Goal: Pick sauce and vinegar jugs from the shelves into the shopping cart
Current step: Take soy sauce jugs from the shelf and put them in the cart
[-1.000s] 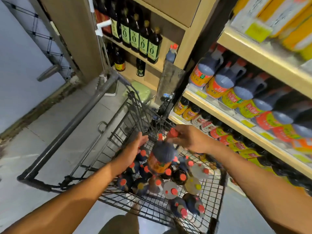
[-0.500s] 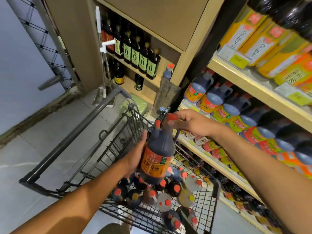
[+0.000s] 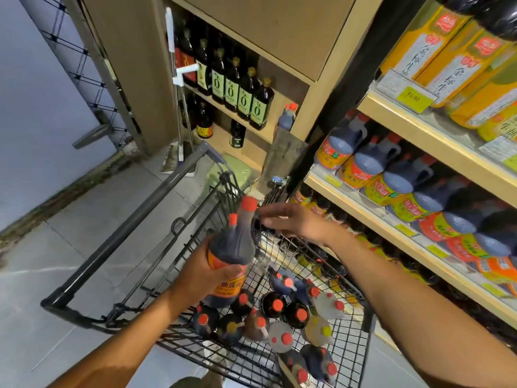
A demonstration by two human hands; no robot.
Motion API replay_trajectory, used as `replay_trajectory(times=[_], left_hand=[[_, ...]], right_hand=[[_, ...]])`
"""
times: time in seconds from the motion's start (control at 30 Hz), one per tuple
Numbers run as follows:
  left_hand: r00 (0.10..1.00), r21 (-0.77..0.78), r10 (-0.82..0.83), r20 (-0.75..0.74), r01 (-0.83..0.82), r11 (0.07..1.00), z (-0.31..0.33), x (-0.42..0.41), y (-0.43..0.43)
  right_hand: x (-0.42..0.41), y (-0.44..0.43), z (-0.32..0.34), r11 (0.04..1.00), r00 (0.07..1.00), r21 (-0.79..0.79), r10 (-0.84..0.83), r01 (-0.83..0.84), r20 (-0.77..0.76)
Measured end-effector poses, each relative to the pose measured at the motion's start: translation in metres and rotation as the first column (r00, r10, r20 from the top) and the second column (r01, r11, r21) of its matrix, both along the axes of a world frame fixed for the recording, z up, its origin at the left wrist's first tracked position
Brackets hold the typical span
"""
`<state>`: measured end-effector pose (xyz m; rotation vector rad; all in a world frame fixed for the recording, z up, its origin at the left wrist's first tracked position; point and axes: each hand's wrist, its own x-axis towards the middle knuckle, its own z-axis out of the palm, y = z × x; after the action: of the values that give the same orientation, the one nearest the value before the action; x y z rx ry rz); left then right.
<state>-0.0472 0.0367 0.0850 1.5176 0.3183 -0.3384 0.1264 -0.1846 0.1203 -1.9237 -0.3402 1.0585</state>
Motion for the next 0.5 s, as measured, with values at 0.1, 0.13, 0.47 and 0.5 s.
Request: replay_trajectory(times=[0.1,0.13,0.47,0.5], left_hand=[[0.998,0.129,0.049,0.032,-0.052,0.990,-0.001,-0.012,0.014],[0.996,0.136,0.063,0.067,-0.071,0.988,-0.004,-0.017,0.021],[0.963,0.484,0.269,0.031,-0.250,0.839,-0.006,-0.028,0.045],[0.969,0.473,0.244,0.027,-0.228,0.851,-0.006,-0.029,0.047]], right_hand=[[-0.019,-0.003,-0.053,0.978,0.996,-0.190,0.079,-0.087,-0.050],[-0.027,-0.001,-0.072,0.963,0.993,-0.242,0.111,-0.119,-0.050],[-0.093,0.022,-0.240,0.815,0.985,-0.564,0.174,-0.133,0.020],[-0.098,0.024,-0.250,0.830,0.989,-0.552,0.140,-0.088,0.053]])
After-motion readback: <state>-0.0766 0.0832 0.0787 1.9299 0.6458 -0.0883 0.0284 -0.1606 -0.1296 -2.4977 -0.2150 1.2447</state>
